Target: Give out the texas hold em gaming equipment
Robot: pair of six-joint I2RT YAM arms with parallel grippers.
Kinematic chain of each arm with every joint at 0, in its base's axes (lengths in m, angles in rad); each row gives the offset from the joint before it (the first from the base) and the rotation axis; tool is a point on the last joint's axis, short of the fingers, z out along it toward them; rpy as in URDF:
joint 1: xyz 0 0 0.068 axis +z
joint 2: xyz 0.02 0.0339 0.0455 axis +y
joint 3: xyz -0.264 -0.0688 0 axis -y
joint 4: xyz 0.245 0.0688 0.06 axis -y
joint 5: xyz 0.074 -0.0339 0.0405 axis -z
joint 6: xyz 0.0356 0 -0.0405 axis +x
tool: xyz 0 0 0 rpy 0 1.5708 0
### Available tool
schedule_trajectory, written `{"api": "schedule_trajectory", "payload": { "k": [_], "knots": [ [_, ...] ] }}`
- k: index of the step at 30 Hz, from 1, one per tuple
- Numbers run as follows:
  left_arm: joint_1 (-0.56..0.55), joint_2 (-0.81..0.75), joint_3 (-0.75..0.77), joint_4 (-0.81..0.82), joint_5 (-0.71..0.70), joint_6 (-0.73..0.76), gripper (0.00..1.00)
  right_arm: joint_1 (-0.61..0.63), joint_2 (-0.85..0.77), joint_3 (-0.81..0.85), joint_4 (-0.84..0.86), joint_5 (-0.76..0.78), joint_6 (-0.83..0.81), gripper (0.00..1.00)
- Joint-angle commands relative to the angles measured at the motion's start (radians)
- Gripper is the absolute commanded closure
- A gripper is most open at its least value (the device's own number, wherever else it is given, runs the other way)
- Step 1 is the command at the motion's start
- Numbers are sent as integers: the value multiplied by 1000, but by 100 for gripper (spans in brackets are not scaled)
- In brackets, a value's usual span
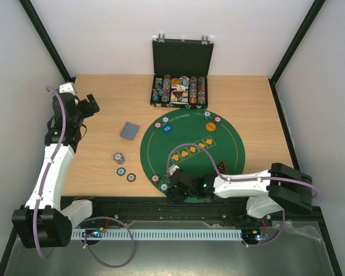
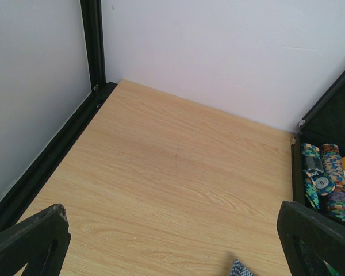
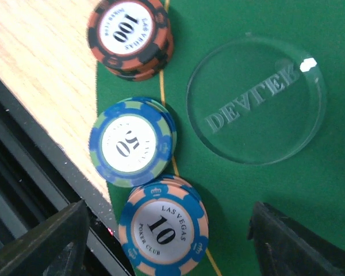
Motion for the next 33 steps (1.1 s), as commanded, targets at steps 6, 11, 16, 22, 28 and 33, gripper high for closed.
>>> {"api": "schedule_trajectory", "payload": {
  "k": [6, 11, 16, 22, 28, 33],
  "knots": [
    [3, -7, -11, 23, -18, 8, 1, 4, -141, 141, -100, 52, -10, 8],
    [3, -14, -12, 24, -20, 6, 1, -26, 54, 357, -131, 110, -34, 7],
    [3, -26, -16, 30, -31, 6, 1, -67, 314, 607, -109, 77, -82, 7],
    [3, -32, -16, 30, -38, 9, 1, -82, 590, 933, -180, -5, -179, 9],
    [3, -34, -15, 29, -39, 11, 1, -104, 769, 1148, -255, -52, -240, 12],
    [3, -37, -16, 31, -36, 12, 1, -110, 871, 1271, -317, -24, -270, 24]
  ]
}}
